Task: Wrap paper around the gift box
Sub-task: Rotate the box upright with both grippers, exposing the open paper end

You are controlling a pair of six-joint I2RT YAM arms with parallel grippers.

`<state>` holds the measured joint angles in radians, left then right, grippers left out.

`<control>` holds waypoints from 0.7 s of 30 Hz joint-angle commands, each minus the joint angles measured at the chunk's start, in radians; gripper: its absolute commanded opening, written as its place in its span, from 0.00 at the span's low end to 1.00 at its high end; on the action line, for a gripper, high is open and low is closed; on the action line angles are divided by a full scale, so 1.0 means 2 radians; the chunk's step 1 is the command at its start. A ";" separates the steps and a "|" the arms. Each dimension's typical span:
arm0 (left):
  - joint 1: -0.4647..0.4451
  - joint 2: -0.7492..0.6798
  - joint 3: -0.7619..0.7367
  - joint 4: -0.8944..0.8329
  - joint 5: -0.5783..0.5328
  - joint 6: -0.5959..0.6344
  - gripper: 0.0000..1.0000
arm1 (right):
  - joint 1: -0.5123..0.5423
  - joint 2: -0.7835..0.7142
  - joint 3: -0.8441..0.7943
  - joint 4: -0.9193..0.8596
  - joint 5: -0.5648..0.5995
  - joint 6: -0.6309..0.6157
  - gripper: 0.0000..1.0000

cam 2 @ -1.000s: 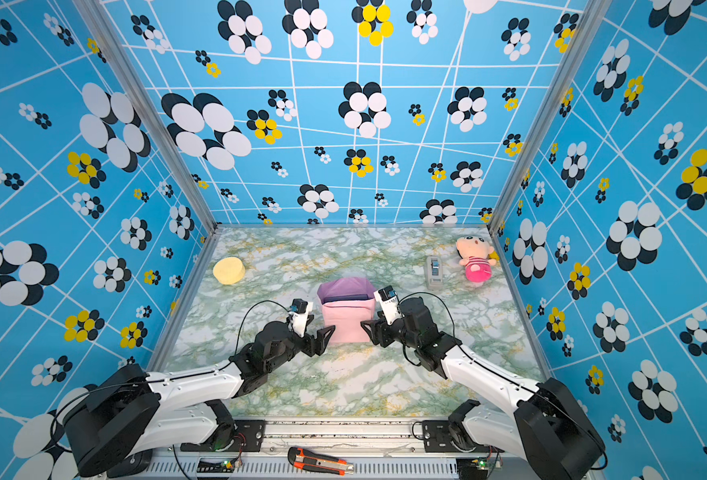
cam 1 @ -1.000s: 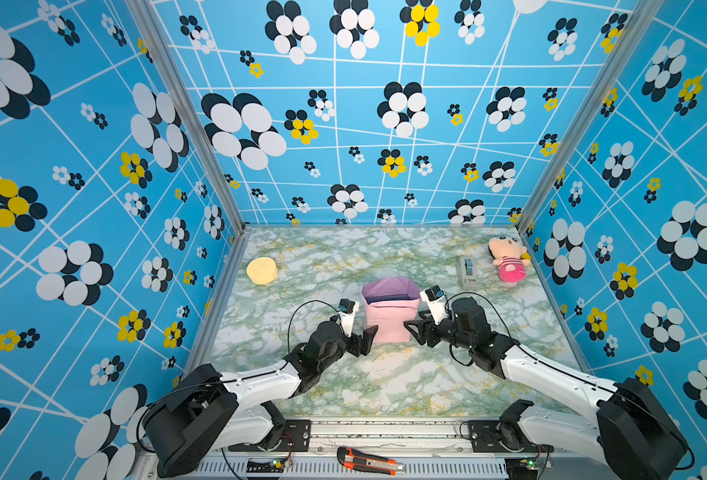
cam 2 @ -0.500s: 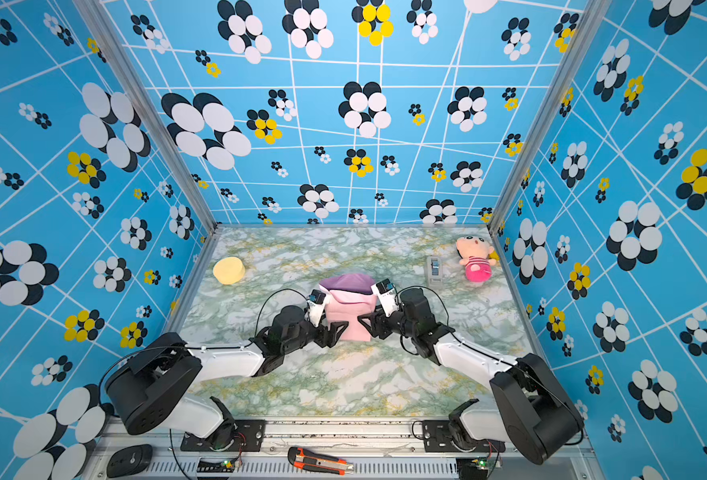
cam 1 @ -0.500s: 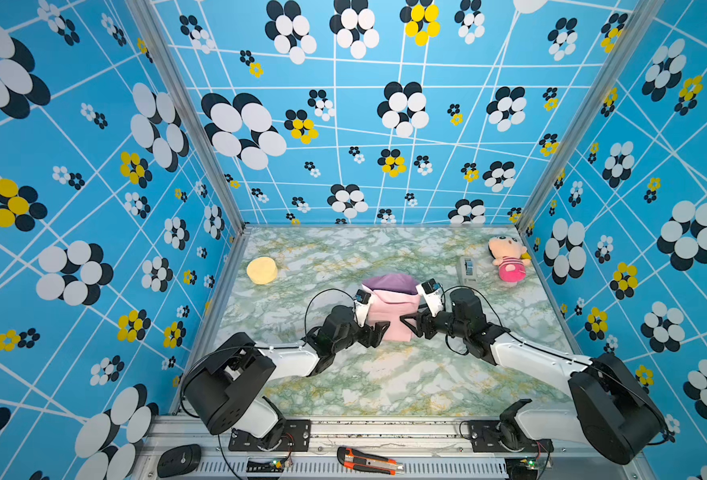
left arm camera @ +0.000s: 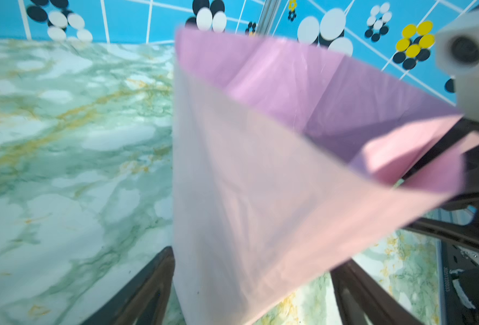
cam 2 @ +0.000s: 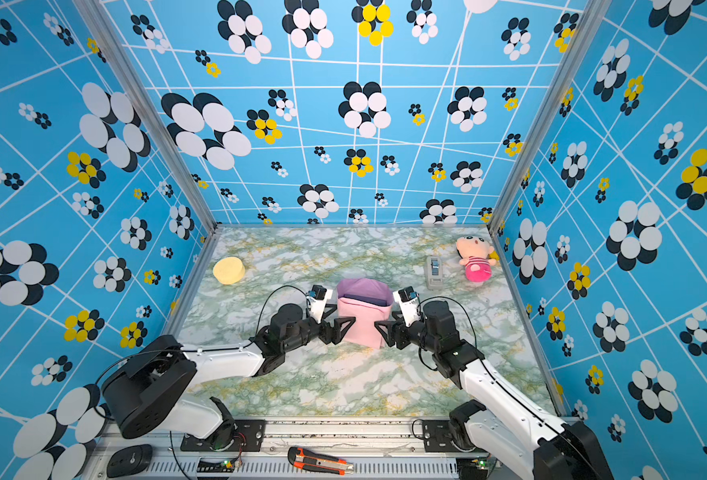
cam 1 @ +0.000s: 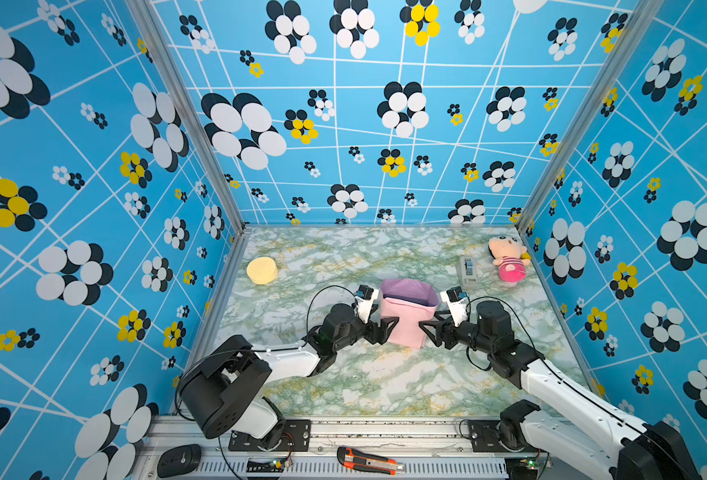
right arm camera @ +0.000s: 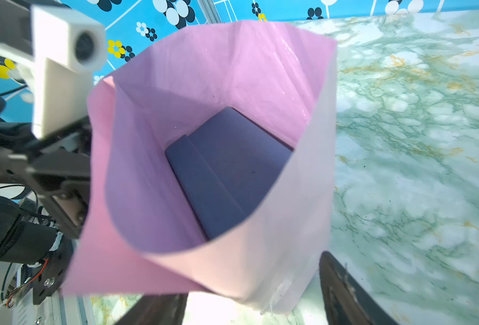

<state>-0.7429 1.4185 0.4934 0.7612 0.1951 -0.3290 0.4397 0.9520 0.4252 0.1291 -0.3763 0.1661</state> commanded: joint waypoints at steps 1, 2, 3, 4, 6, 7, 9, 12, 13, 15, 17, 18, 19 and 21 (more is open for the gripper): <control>0.006 -0.030 0.021 -0.049 0.024 0.005 0.88 | -0.003 0.007 0.026 -0.008 -0.020 0.010 0.75; 0.008 -0.033 0.025 -0.056 0.026 0.006 0.88 | -0.003 0.012 0.030 -0.002 -0.025 0.014 0.75; 0.011 -0.034 0.032 -0.064 0.027 0.008 0.88 | -0.004 0.018 0.035 0.006 -0.028 0.018 0.76; 0.011 -0.034 0.040 -0.076 0.026 0.013 0.87 | -0.004 0.025 0.038 0.014 -0.030 0.023 0.76; 0.013 -0.033 0.053 -0.095 0.017 0.016 0.87 | -0.005 0.036 0.043 0.030 -0.030 0.030 0.76; 0.015 -0.030 0.057 -0.096 0.014 0.017 0.87 | -0.005 0.042 0.047 0.035 -0.029 0.034 0.76; 0.021 -0.023 0.065 -0.106 0.006 0.011 0.86 | -0.008 0.056 0.055 0.037 -0.022 0.041 0.76; 0.029 -0.008 0.074 -0.112 0.001 0.004 0.85 | -0.012 0.077 0.068 0.043 -0.019 0.052 0.76; 0.031 -0.002 0.077 -0.113 0.001 0.004 0.85 | -0.014 0.084 0.070 0.046 -0.020 0.055 0.76; 0.033 0.010 0.086 -0.124 -0.004 -0.001 0.85 | -0.015 0.094 0.075 0.048 -0.019 0.059 0.76; 0.034 0.022 0.092 -0.128 -0.003 -0.001 0.84 | -0.017 0.102 0.078 0.047 -0.014 0.060 0.76; 0.034 0.026 0.093 -0.130 -0.007 -0.005 0.84 | -0.017 0.105 0.078 0.045 -0.010 0.061 0.76; 0.034 0.032 0.094 -0.129 -0.008 -0.006 0.83 | -0.018 0.108 0.078 0.045 -0.005 0.061 0.76; 0.035 0.040 0.096 -0.134 -0.015 -0.009 0.82 | -0.019 0.113 0.079 0.035 0.013 0.062 0.76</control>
<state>-0.6807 1.4765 0.6579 0.5255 0.1905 -0.3313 0.4099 1.1660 0.5575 0.1970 -0.3931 0.2741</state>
